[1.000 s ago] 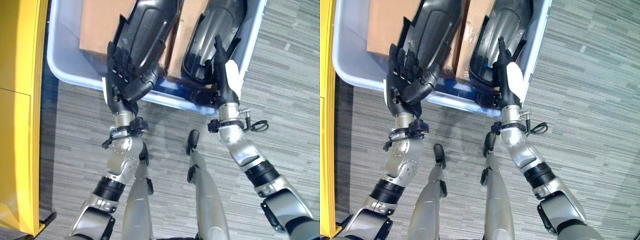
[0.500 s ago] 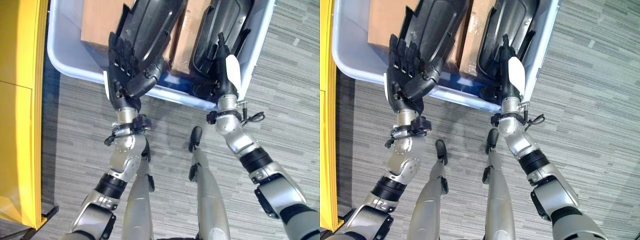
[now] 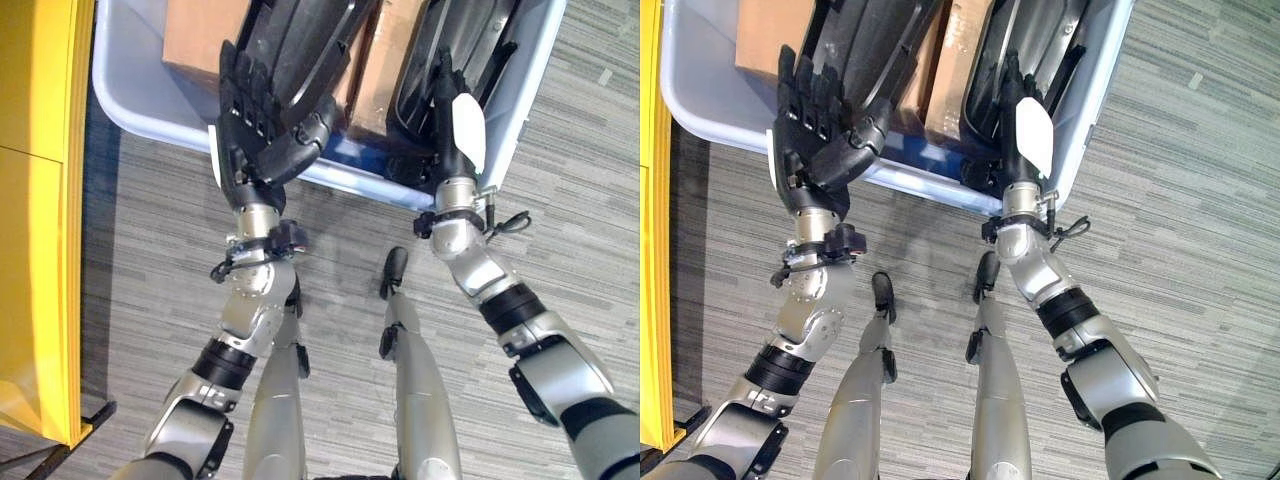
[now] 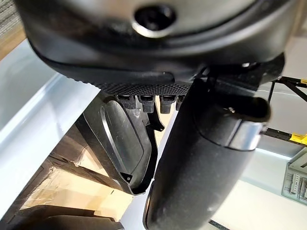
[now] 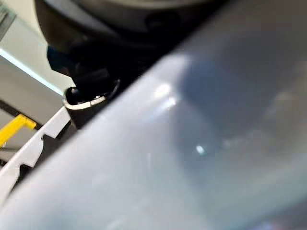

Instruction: Move parts from the plastic box to the shelf.

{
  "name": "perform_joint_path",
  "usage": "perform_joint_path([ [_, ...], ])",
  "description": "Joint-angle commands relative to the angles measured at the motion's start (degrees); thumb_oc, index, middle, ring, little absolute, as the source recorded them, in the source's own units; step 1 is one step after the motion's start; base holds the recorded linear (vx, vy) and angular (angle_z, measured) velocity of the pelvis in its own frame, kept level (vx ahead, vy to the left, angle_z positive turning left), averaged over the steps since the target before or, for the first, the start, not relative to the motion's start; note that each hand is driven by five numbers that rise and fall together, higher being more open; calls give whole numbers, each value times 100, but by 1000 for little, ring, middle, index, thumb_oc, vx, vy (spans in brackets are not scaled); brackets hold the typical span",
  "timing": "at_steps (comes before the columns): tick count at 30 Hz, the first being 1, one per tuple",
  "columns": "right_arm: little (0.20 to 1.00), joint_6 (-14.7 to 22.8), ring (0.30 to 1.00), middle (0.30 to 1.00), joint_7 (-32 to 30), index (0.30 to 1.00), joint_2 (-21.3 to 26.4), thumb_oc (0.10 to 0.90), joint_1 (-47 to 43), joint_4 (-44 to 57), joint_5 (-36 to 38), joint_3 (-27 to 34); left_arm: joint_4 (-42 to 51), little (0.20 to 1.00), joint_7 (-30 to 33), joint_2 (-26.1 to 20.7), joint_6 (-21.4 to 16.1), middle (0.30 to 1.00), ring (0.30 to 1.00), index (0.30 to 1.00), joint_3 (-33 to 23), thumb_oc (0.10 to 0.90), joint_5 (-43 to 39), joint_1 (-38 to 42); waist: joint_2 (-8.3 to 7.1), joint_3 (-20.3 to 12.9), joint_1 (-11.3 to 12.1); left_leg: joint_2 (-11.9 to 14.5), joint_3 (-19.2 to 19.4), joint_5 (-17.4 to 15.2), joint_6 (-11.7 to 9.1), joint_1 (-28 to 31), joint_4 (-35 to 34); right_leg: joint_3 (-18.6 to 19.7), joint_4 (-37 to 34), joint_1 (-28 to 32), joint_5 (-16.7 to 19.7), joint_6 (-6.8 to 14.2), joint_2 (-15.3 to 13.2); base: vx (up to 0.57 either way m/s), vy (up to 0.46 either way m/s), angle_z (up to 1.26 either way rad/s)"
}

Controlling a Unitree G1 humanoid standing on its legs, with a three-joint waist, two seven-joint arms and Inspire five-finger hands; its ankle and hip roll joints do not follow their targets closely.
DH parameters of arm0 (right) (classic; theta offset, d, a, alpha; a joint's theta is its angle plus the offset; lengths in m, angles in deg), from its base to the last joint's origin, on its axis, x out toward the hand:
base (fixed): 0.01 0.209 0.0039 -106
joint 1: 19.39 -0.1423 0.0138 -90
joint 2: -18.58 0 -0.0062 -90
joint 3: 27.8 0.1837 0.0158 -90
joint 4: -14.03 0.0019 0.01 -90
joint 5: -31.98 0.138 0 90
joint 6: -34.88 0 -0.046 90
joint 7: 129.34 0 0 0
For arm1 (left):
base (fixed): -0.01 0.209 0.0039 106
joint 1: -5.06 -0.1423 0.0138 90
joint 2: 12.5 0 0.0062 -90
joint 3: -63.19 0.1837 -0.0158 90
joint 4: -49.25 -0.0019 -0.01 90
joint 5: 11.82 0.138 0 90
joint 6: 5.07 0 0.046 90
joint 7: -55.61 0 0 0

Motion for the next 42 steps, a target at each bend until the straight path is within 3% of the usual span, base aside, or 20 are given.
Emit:
perform_joint_path([
  [1, 300, -42, 300, 300, 477, 300, -84, 400, -231, -727, -216, -526, -64, 1000, -173, -151, 32, 1000, 1000, 1000, -51, 900, -57, -33, 80, -50, 18, -121, -125, -780, 233, 287, 309, 722, 56, 246, -89, 809, -490, 20, 33, 4],
  [9, 300, -28, 300, 300, 623, 300, -111, 400, -17, -1103, -286, -565, 142, 1000, -301, -179, 23, 1000, 1000, 1000, -117, 900, -112, -245, 144, -50, 62, -131, -114, -800, 245, 275, 335, 729, 80, 226, -110, 794, -487, 0, 0, 0],
  [20, 300, -27, 300, 300, 707, 300, -56, 400, 302, -730, -587, -541, 285, 1000, -355, -169, -23, 1000, 1000, 1000, -210, 900, -195, -319, 80, -50, 18, -111, -53, -813, 241, 493, 285, 746, 74, 372, -97, 812, -463, 0, 0, 0],
  [36, 300, 126, 300, 300, 599, 300, 278, 400, 806, 65, -699, -180, 229, 1000, -539, -183, -67, 1000, 1000, 1000, -103, 900, -265, -159, 77, -55, 127, -46, -137, -543, 136, 2214, -493, 588, -86, 1902, -103, 888, -546, -13, -12, 0],
  [40, 300, 154, 300, 300, 538, 300, 444, 400, 792, 352, -735, -74, 198, 1000, -580, -179, -71, 1000, 1000, 1000, -24, 900, -230, -113, 117, -363, 121, -84, -189, -486, 109, 2515, -666, 577, -65, 2178, -164, 902, -611, 6, -10, 3],
  [42, 300, 151, 300, 300, 540, 300, 447, 400, 798, 358, -736, -70, 197, 1000, -581, -178, -72, 1000, 1000, 1000, -21, 900, -230, -114, 120, -357, 119, -84, -194, -486, 109, 2523, -668, 571, -67, 2190, -166, 903, -613, 0, 0, 0],
])
